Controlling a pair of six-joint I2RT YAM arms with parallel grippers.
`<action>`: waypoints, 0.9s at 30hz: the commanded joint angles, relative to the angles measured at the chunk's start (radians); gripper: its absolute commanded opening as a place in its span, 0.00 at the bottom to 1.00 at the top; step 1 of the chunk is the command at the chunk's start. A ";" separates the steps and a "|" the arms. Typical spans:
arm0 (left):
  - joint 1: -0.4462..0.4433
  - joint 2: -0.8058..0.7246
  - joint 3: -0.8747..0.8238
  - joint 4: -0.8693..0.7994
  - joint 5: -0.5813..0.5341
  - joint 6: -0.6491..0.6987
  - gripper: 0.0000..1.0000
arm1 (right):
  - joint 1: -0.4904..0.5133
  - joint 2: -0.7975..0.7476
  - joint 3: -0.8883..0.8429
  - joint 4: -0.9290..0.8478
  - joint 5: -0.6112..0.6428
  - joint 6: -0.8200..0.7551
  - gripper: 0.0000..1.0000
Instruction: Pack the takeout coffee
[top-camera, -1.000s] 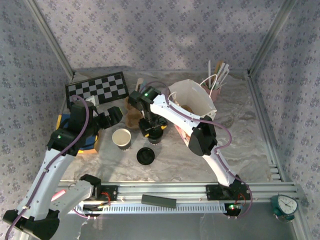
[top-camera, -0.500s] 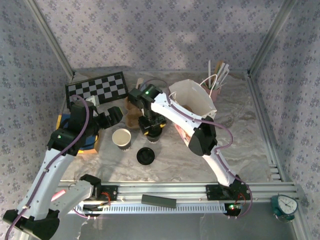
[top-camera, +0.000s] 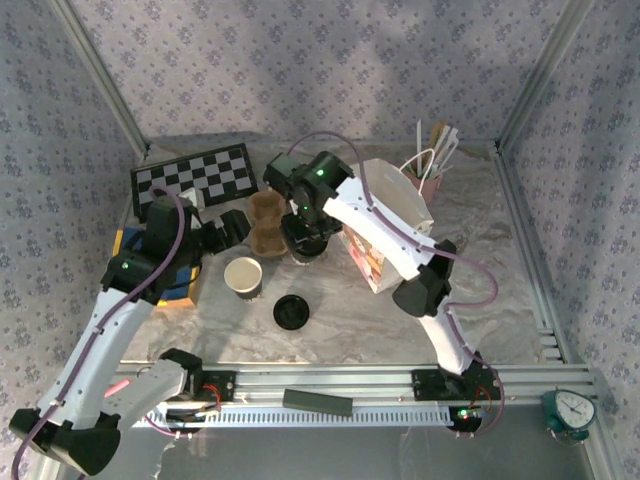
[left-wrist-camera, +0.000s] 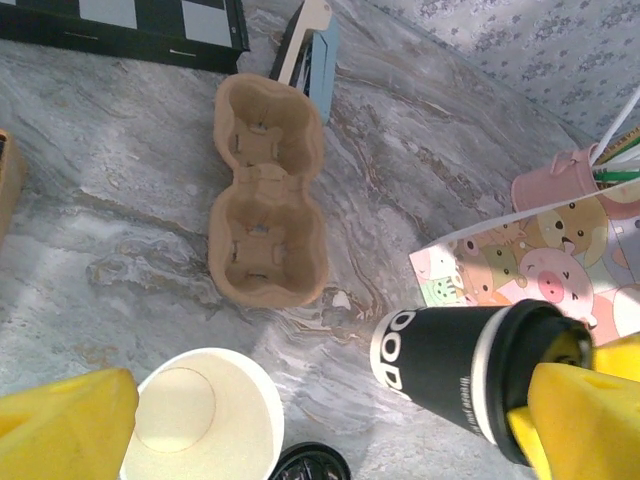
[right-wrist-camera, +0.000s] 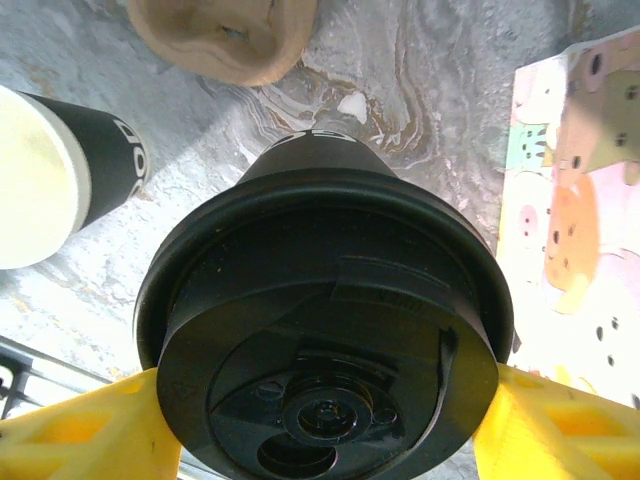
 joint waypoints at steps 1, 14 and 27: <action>0.009 0.010 0.033 0.041 0.034 -0.014 1.00 | 0.010 -0.076 0.026 -0.036 0.039 -0.002 0.69; -0.010 0.062 0.066 0.092 0.091 -0.035 1.00 | 0.090 -0.295 -0.251 0.054 0.064 0.055 0.68; -0.097 0.132 0.103 0.120 0.075 -0.028 1.00 | 0.119 -0.573 -0.478 0.058 0.118 0.167 0.68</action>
